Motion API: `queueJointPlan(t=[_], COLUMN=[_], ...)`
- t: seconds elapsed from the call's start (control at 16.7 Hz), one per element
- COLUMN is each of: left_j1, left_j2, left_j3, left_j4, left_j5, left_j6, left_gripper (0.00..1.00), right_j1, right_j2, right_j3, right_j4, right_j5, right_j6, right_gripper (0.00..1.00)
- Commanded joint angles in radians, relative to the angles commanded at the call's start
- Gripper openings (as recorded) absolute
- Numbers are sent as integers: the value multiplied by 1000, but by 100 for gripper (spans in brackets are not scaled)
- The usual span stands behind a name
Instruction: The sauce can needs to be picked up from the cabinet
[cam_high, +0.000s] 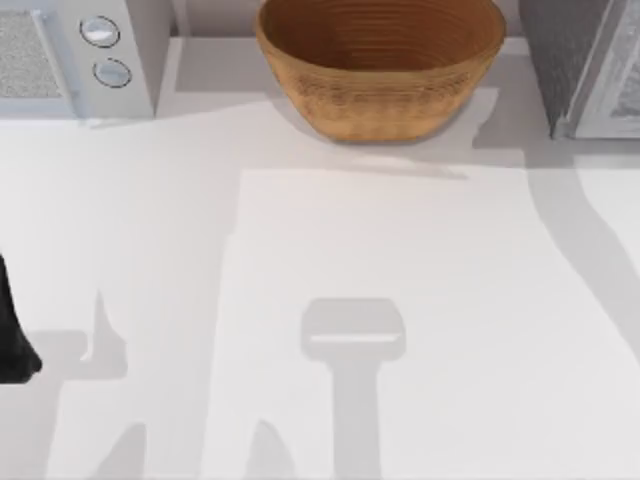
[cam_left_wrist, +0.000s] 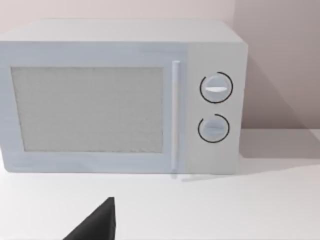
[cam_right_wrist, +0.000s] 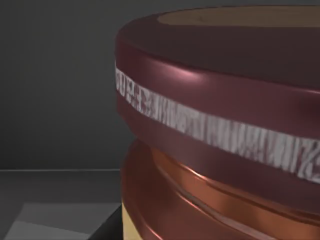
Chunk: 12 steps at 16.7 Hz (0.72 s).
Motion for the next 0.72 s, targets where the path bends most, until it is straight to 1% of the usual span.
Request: queueJointPlan(t=[0.12,0.48,0.6,0.72], left_j1=[0,0,0,0], left_j2=[0,0,0,0], left_j3=[0,0,0,0], left_j4=[0,0,0,0], left_j5=[0,0,0,0], left_j6=[0,0,0,0], left_gripper=[100,100,100,100], right_j1=[19,13,4,-14], right_j2=[-29,-37,-78,-146], right_j3=[-2,-9,-61,-156], right_j4=[-29,-22,3,44], right_j5=[18,14,1,-19], right_j6=[0,2,1,0], right_gripper=[0,0,0,0])
